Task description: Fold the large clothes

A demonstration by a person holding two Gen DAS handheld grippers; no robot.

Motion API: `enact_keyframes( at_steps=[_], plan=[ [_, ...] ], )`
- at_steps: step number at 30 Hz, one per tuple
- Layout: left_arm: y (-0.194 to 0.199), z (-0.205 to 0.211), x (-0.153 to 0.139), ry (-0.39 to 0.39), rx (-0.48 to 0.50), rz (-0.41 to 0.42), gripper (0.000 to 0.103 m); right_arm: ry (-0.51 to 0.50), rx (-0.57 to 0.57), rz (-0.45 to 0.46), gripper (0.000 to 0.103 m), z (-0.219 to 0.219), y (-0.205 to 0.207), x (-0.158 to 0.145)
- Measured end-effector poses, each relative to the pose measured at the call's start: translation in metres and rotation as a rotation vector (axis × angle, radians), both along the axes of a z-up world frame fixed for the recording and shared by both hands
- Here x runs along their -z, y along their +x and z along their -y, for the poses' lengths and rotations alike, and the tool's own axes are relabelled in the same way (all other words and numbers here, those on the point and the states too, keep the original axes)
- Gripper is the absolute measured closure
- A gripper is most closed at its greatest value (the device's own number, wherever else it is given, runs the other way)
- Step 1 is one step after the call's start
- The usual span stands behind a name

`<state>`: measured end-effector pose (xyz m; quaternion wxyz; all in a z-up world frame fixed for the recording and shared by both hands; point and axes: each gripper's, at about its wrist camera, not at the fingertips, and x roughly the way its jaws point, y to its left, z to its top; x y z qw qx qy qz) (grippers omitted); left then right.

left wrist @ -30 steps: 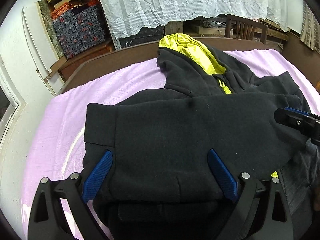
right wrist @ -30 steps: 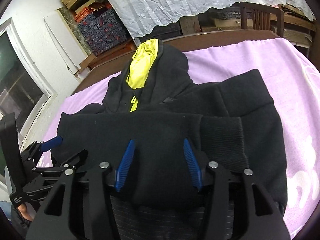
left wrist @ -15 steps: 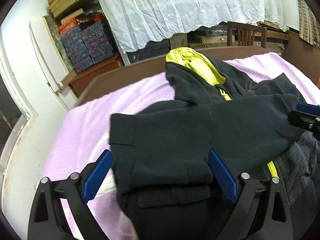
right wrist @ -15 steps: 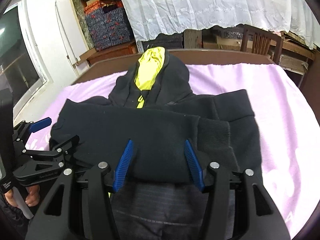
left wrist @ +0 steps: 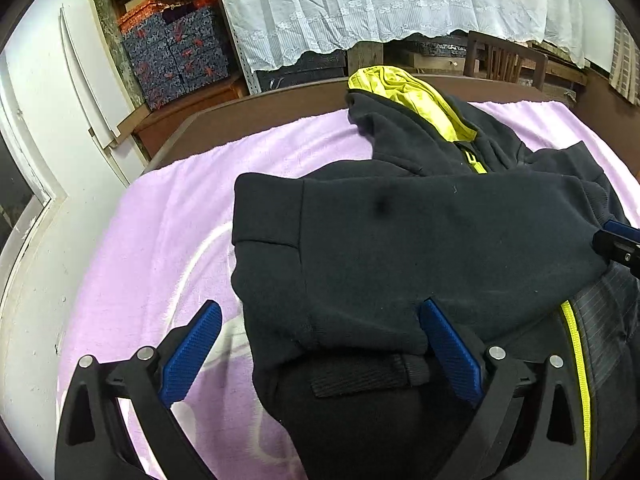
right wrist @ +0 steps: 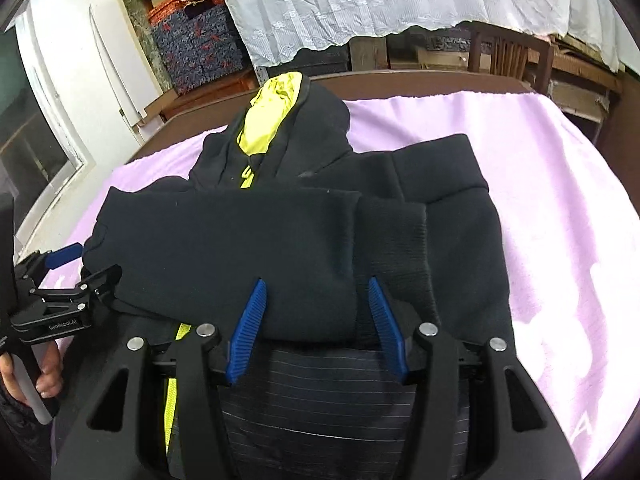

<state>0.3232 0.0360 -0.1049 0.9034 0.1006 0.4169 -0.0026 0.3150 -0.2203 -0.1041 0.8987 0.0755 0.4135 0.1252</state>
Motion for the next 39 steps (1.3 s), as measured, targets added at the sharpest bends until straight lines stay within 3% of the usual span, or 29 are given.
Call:
enact_keyframes(
  at_steps=[3, 8, 19, 29, 33, 36, 39],
  plan=[
    [-0.001, 0.002, 0.0, 0.014, 0.0, 0.008, 0.003, -0.01, -0.004, 0.005, 0.049, -0.001, -0.001, 0.001],
    [-0.002, 0.003, 0.0, 0.021, 0.0, 0.014, 0.003, 0.029, -0.03, 0.004, 0.039, 0.002, -0.001, 0.001],
    [-0.007, 0.009, -0.007, 0.065, 0.003, 0.061, 0.003, 0.057, -0.042, 0.004, 0.036, 0.002, -0.001, -0.001],
    [-0.002, 0.012, 0.001, 0.077, 0.001, 0.031, 0.003, 0.089, -0.063, 0.005, 0.025, 0.001, 0.001, 0.0],
    [0.004, 0.001, 0.003, -0.011, -0.007, -0.007, 0.003, 0.092, -0.095, 0.0, 0.014, -0.004, 0.003, 0.001],
    [0.01, -0.017, 0.002, -0.139, -0.017, -0.059, 0.003, 0.046, -0.116, -0.005, 0.006, -0.013, 0.003, 0.001],
    [0.009, -0.039, -0.008, -0.281, -0.067, -0.089, 0.003, -0.032, -0.126, -0.009, 0.004, -0.025, 0.003, 0.001]
  ],
)
